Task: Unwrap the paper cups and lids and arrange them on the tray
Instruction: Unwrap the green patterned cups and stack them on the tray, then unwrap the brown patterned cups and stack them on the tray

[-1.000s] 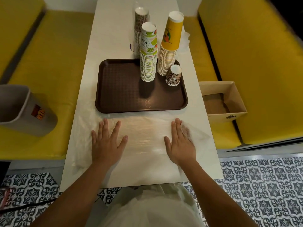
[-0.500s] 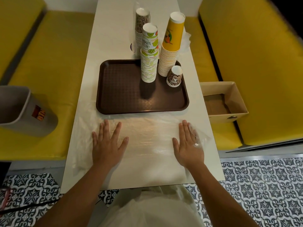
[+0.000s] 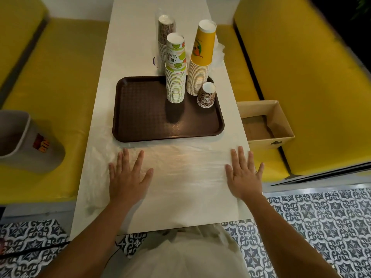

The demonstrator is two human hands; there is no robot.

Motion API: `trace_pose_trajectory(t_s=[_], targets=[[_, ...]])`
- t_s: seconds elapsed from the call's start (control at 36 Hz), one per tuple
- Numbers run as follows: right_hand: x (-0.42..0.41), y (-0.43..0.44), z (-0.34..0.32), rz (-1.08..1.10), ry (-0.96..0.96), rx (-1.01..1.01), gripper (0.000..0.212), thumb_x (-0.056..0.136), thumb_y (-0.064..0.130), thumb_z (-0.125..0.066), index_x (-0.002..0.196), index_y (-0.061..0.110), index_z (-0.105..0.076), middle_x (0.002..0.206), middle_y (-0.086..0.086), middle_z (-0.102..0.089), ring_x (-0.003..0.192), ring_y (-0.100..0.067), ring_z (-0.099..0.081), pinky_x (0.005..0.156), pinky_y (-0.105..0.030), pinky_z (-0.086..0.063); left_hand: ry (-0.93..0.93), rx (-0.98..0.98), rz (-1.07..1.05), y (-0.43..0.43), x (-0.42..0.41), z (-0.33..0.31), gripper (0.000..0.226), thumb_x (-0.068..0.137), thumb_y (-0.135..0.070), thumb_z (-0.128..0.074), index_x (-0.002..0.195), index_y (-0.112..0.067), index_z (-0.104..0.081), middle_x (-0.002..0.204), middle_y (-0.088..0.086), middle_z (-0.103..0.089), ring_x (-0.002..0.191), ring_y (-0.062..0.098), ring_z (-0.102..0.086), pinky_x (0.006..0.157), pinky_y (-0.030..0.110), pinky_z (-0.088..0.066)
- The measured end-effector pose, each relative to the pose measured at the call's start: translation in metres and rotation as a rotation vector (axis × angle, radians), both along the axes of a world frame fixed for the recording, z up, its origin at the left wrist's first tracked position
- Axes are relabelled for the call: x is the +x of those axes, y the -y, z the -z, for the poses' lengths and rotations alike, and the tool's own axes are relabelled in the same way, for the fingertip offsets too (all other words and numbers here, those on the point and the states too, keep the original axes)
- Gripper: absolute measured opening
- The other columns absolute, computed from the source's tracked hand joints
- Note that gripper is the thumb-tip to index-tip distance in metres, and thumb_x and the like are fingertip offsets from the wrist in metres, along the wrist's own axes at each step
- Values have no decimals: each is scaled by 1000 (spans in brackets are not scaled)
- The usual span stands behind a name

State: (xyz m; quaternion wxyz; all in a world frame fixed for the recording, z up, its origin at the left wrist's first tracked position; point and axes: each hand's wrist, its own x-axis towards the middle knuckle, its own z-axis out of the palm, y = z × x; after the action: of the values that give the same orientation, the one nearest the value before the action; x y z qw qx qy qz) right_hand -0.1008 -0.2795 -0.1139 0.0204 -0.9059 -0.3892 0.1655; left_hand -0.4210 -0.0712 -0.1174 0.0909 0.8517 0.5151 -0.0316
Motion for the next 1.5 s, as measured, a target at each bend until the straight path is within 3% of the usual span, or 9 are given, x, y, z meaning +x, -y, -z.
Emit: trace_pose_trajectory(t_s=[0.14,0.25,0.42,0.5,0.64,0.83,1.22,1.39,1.5], targets=[[0,0,0,-23,27,-18,65,106,62,1,161,39,25,168,13,34,157,-26,29,126,-65,10,32,-40,23,-3,-3,-3,84,92,-82,-1,166,-40,-4,174,11,8,161,31,7,127,60,0],[-10,-4,-5,-23,121,82,63,111,54,-11,168,31,3,173,3,25,160,-29,20,127,-65,3,84,-1,37,-3,-4,-9,87,91,-82,-23,165,-36,-18,174,14,-4,160,35,-3,126,64,-10],[-28,-19,-24,-60,276,228,55,107,44,-35,156,21,-44,175,-12,-13,162,-35,-7,124,-61,10,162,202,36,0,1,-27,75,90,-69,-53,155,-31,-44,171,16,-16,157,40,-18,122,66,-15],[-30,-24,-19,-69,256,190,52,102,43,-34,140,18,-60,165,-14,-37,158,-37,-20,125,-63,7,180,220,30,-3,1,-27,58,88,-59,-72,135,-26,-66,169,17,-23,155,41,-23,121,67,-17],[-33,-26,-13,-114,104,36,52,105,37,-46,153,16,-45,164,-10,-36,156,-36,-22,126,-64,-14,226,202,15,-2,-3,-21,37,89,-51,-74,112,-23,-77,161,16,-38,151,41,-29,121,66,-25],[-34,-32,-36,-36,202,351,45,98,36,-53,136,14,-63,149,-19,-51,142,-44,-36,116,-63,-36,584,193,-177,4,20,-56,34,93,-40,-72,118,-16,-75,148,13,-49,131,32,-47,104,52,-52],[13,-62,-134,19,-108,779,39,100,20,-64,139,25,-58,138,-4,-45,130,-22,-38,105,-36,-37,980,106,-171,-9,116,-161,34,97,-29,-67,131,-22,-63,125,1,-57,100,10,-62,80,22,-52],[45,-69,-165,16,-178,865,40,99,18,-64,137,26,-58,126,8,-41,122,-5,-35,107,-39,-43,1040,92,-193,-21,149,-199,44,97,-33,-69,139,-27,-57,116,-3,-57,87,5,-61,74,23,-54],[63,-79,-183,-45,-222,903,41,99,19,-64,138,29,-56,128,8,-43,122,-8,-43,108,-39,-45,1042,135,-204,-32,158,-226,43,98,-33,-69,140,-29,-57,119,-1,-58,85,1,-61,72,12,-47]])
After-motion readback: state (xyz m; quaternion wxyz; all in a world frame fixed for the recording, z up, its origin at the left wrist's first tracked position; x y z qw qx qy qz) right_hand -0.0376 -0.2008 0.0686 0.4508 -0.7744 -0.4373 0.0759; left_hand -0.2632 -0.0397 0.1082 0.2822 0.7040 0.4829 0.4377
